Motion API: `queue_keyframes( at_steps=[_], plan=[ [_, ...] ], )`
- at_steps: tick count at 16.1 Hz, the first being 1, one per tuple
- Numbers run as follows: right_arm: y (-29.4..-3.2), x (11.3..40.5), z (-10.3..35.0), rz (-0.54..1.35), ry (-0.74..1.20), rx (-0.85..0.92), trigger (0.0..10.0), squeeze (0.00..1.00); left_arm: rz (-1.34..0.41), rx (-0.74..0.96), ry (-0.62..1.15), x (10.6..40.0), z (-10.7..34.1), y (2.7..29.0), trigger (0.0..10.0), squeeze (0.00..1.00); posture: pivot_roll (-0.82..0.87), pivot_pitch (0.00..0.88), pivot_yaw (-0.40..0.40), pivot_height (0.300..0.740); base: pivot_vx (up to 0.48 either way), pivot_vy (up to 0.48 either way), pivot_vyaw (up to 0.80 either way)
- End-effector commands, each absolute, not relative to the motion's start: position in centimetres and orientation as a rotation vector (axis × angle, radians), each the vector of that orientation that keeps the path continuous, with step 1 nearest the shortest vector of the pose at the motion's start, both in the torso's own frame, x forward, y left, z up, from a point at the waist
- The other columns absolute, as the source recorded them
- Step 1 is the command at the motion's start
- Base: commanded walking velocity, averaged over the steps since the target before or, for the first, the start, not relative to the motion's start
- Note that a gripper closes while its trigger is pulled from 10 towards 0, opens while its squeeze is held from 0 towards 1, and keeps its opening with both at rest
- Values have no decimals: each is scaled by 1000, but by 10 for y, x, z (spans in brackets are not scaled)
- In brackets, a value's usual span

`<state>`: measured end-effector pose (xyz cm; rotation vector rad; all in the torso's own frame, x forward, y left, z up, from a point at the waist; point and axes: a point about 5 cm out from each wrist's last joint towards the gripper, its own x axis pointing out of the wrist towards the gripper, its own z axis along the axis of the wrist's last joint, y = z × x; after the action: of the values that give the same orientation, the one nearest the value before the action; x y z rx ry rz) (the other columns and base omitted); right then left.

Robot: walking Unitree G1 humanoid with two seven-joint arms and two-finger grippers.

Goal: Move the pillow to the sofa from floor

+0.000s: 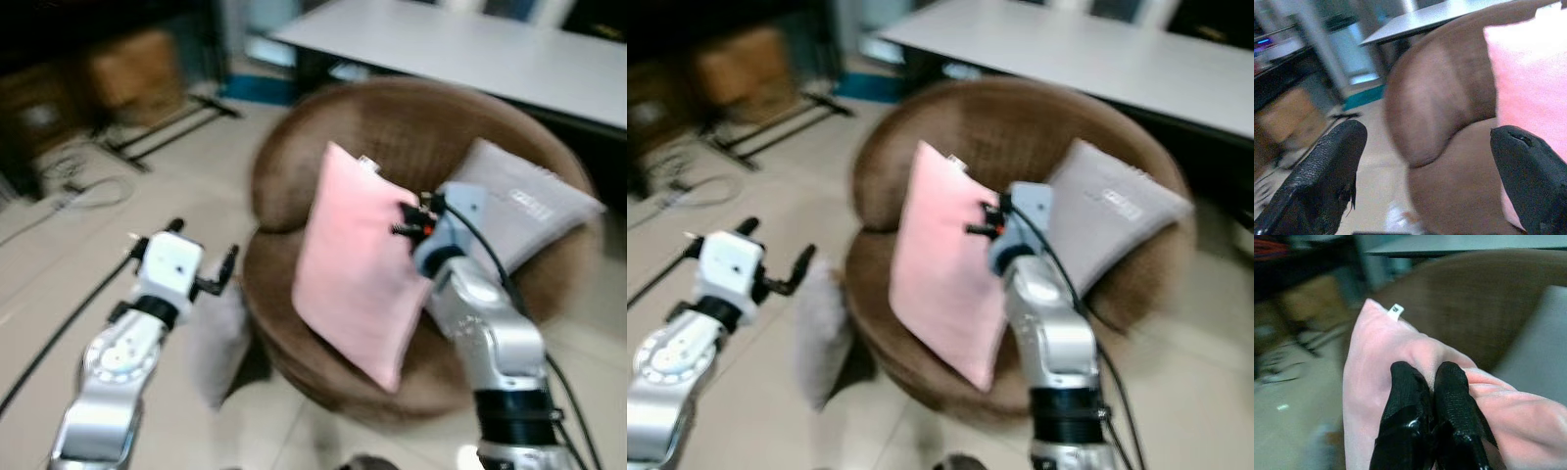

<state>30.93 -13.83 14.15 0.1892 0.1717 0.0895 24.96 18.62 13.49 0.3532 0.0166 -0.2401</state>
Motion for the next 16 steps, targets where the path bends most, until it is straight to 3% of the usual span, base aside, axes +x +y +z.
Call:
queue_keyframes(
  at_steps=[1,6,13,16],
  plan=[
    [-136,310,154,115,115,197,10000,0,-236,361,10,250,138,189,10000,0,-74,0,-25,740,0,0,0],
    [-123,309,156,206,110,184,10000,0,-236,358,9,249,138,191,10000,0,-69,0,-31,740,0,0,0],
    [-119,310,157,240,105,183,10000,0,-231,344,3,249,140,192,10000,0,-66,0,-34,740,322,0,0],
    [-118,311,158,236,106,192,10000,0,-233,342,2,250,140,192,10000,0,-67,0,-32,740,352,0,375]
  ],
)
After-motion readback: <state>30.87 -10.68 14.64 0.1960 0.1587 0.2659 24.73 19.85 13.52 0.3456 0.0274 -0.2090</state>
